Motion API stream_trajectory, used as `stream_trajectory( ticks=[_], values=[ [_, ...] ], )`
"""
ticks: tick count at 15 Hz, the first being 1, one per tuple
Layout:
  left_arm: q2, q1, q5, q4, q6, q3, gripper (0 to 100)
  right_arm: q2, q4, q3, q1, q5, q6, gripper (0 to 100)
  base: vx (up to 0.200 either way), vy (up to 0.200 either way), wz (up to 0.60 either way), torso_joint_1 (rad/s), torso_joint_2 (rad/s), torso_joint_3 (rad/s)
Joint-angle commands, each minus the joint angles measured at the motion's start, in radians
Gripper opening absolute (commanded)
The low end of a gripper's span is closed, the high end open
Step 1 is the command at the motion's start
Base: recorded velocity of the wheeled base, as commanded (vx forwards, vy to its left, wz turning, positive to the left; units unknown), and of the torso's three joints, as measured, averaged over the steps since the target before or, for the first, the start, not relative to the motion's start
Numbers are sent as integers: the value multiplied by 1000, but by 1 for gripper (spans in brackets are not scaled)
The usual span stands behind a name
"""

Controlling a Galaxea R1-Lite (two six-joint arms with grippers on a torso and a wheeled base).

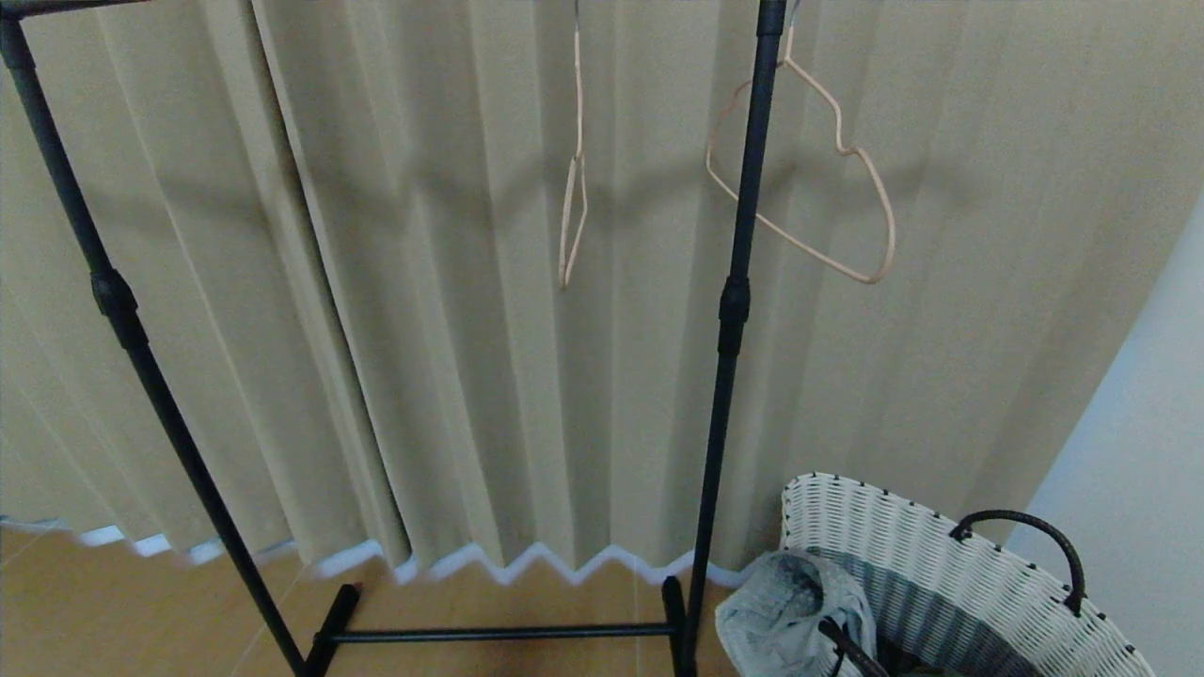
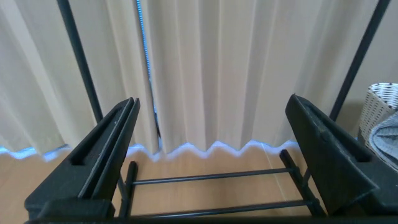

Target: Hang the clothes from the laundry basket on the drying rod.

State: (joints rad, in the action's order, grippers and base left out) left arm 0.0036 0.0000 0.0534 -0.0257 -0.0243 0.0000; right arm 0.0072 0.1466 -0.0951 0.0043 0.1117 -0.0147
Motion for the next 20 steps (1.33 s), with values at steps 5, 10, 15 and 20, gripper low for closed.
stream_trajectory(
  ticks=[5, 10, 15, 20],
  values=[
    [-1, 0, 0, 0, 0, 0, 100, 479, 53, -117, 83, -10, -165, 100, 0, 0, 0, 0, 0, 0],
    [-1, 0, -1, 0, 0, 0, 100, 988, -114, -118, 88, -9, -347, 100, 0, 0, 0, 0, 0, 0],
    [-1, 0, 0, 0, 0, 0, 100, 1205, -168, -126, 217, -4, -334, 100, 0, 0, 0, 0, 0, 0],
    [-1, 0, 0, 0, 0, 0, 100, 1389, -269, -133, 342, -15, -212, 100, 0, 0, 0, 0, 0, 0]
  ],
)
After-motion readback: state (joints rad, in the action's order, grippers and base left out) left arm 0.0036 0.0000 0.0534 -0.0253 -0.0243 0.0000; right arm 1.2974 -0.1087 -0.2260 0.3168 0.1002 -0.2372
